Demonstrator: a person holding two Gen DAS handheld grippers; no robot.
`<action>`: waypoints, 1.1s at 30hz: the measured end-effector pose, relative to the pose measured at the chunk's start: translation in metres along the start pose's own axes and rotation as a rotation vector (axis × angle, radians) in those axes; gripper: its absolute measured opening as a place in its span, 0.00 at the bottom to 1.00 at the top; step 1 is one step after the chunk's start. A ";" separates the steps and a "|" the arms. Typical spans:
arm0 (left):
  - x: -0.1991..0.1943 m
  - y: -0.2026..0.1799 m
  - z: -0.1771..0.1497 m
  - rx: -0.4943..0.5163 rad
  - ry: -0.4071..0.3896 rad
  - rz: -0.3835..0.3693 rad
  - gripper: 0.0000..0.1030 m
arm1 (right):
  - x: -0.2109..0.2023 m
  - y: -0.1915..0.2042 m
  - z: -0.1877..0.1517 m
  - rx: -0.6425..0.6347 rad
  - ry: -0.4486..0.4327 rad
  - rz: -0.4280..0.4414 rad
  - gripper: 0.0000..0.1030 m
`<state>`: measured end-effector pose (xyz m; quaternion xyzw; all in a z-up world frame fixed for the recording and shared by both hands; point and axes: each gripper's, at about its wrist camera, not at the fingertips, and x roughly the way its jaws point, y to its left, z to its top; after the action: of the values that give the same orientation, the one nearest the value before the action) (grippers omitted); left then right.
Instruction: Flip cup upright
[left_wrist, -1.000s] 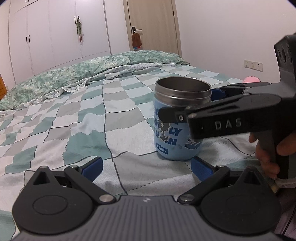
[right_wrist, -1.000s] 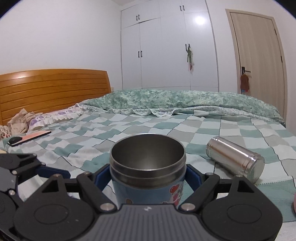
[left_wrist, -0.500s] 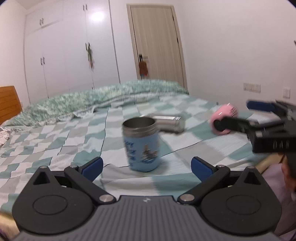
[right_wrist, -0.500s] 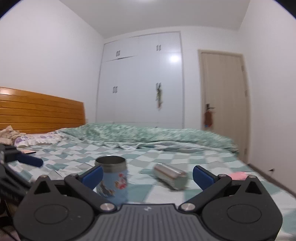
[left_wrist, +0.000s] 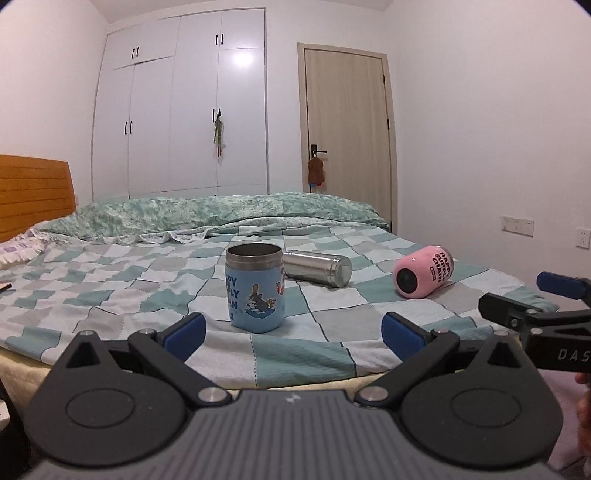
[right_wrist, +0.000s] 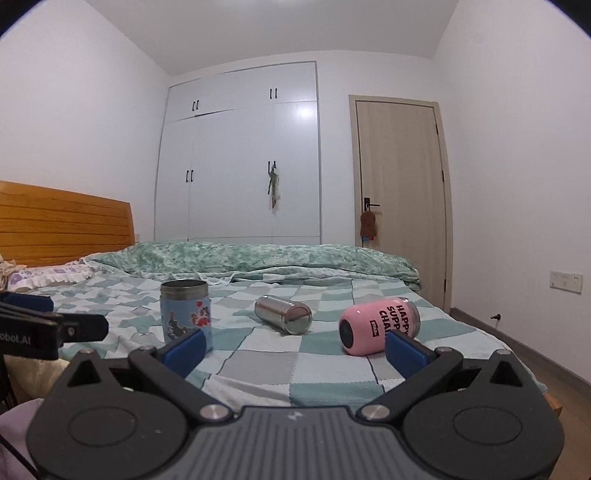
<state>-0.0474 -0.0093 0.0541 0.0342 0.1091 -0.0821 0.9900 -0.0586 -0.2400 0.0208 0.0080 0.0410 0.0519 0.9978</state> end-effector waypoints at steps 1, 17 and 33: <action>0.001 0.000 0.000 -0.001 -0.004 0.005 1.00 | 0.000 -0.001 -0.001 -0.001 0.001 0.000 1.00; 0.003 0.001 -0.007 -0.005 -0.012 0.026 1.00 | 0.002 -0.002 -0.003 -0.001 -0.001 -0.006 1.00; 0.003 0.002 -0.012 -0.004 -0.017 0.035 1.00 | 0.004 0.000 -0.005 0.007 0.005 -0.005 1.00</action>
<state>-0.0467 -0.0069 0.0417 0.0333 0.1001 -0.0647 0.9923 -0.0554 -0.2394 0.0152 0.0113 0.0437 0.0495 0.9978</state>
